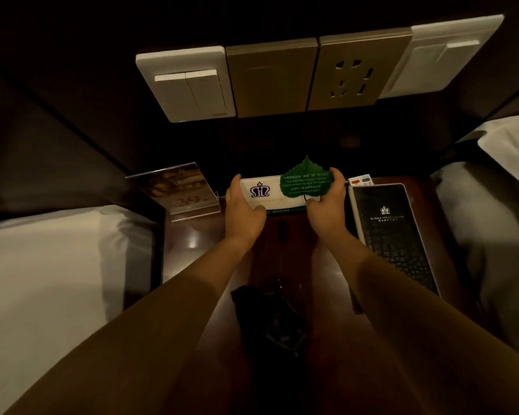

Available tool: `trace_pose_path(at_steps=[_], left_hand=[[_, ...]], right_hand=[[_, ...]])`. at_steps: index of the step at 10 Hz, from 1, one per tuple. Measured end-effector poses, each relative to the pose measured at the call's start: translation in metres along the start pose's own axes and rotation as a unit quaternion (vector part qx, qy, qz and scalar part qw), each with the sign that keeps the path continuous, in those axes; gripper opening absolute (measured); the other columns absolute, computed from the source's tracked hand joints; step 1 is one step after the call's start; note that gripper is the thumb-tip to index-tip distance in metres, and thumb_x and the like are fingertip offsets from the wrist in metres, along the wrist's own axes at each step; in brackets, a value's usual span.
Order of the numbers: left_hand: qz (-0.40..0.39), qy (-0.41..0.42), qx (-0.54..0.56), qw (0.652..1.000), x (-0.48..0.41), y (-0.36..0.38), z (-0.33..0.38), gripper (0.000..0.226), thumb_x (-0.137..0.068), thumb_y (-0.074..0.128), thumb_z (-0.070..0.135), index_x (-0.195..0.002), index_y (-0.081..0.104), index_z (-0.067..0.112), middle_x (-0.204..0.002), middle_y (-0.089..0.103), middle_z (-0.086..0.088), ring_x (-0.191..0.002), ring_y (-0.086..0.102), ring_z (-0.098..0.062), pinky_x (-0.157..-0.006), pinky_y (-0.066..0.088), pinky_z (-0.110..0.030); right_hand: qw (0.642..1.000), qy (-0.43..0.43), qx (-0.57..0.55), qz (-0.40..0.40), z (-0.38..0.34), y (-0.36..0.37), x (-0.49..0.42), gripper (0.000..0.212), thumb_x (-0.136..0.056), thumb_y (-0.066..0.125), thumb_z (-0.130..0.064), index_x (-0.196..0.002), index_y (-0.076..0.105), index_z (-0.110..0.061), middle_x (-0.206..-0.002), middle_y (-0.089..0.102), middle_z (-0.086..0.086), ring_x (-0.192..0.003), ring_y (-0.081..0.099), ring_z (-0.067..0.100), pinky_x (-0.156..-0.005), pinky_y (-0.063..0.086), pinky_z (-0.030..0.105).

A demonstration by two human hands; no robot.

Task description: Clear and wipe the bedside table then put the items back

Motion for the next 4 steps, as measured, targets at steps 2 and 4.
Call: trace_pose_path(at_steps=[2, 4], left_hand=[[-0.003, 0.015, -0.003, 1.000, 0.002, 0.000, -0.003, 0.070, -0.076, 0.049, -0.012, -0.142, 0.028, 0.004, -0.136, 0.046, -0.019, -0.125, 0.049, -0.027, -0.096, 0.051, -0.044], [-0.015, 0.041, 0.014, 0.999, 0.014, -0.007, -0.001, 0.075, -0.080, 0.049, -0.010, -0.146, 0.024, 0.015, -0.133, 0.052, -0.014, -0.122, 0.052, -0.027, -0.094, 0.051, -0.048]], right_hand=[[0.999, -0.022, 0.033, 0.007, -0.002, -0.002, 0.008, 0.074, -0.081, 0.052, 0.008, -0.143, 0.020, -0.014, -0.138, 0.031, 0.017, -0.111, 0.040, 0.016, -0.088, 0.042, 0.025], [0.996, -0.044, 0.076, 0.020, -0.010, -0.008, 0.022, 0.078, -0.082, 0.058, 0.003, -0.145, 0.015, -0.012, -0.145, 0.020, 0.018, -0.125, 0.039, 0.030, -0.087, 0.042, 0.024]])
Point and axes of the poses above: each hand's wrist, its own x-axis away from the middle knuckle, its own y-axis out of the palm, z = x × y, the point moved 7 cm from there along -x, towards the middle knuckle
